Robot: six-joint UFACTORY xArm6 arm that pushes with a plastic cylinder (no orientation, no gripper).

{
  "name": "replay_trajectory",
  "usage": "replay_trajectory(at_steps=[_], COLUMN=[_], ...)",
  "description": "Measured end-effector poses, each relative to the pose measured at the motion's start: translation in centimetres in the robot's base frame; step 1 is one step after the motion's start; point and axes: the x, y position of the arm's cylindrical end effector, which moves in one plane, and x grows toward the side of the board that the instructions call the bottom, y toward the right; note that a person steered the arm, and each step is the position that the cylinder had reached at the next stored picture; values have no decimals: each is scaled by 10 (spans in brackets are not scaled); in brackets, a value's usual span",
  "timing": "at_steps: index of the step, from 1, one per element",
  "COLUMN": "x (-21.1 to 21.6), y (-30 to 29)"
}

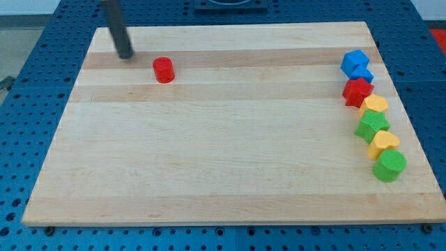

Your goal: Push the red circle parallel to the left of the blue cube

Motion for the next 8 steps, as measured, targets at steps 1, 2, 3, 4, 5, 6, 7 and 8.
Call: replay_trajectory(at_steps=[1,2,3,4,5,6,7,8], x=[41,74,74,59,55,69,63,35], y=[-12,17,80,146,185,122,59,72])
